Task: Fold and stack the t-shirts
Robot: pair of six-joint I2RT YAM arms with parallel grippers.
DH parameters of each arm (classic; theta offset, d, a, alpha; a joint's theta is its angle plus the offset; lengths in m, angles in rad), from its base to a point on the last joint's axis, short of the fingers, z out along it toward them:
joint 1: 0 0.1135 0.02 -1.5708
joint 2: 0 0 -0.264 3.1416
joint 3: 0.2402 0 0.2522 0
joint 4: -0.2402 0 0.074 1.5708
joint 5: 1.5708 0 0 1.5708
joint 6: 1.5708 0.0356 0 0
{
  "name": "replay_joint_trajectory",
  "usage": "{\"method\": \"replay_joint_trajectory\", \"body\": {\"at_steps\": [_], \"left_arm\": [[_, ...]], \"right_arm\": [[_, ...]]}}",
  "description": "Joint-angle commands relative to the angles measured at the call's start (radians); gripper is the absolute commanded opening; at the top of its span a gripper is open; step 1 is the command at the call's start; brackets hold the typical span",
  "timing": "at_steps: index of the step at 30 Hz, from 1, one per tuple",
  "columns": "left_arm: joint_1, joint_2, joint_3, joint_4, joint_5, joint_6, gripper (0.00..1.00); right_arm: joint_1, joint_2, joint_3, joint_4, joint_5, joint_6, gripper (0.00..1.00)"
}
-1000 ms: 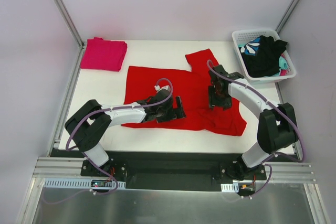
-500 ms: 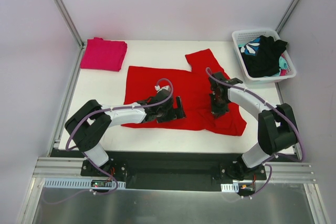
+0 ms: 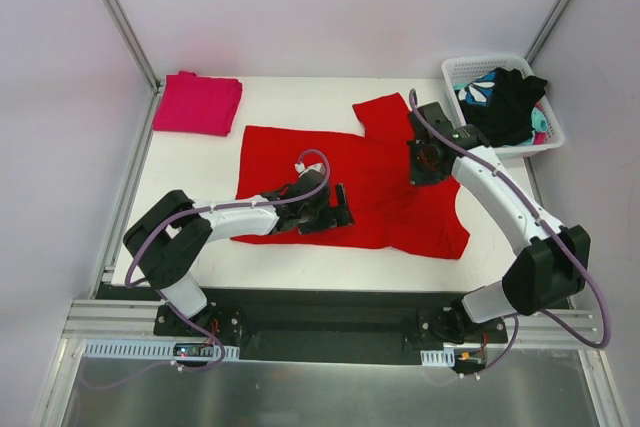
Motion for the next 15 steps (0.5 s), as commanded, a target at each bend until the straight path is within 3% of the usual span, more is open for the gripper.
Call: {"method": "replay_joint_trajectory", "body": {"at_steps": [1,15], "left_arm": [[-0.010,0.004,-0.008,-0.077,-0.006,0.013,0.99],[-0.012,0.010,-0.003,-0.077,-0.009,0.014,0.99]], "right_arm": [[0.006,-0.029,0.062,-0.085,0.129,-0.034,0.01],[0.006,0.074,0.053,-0.069,0.197,-0.032,0.01]]}}
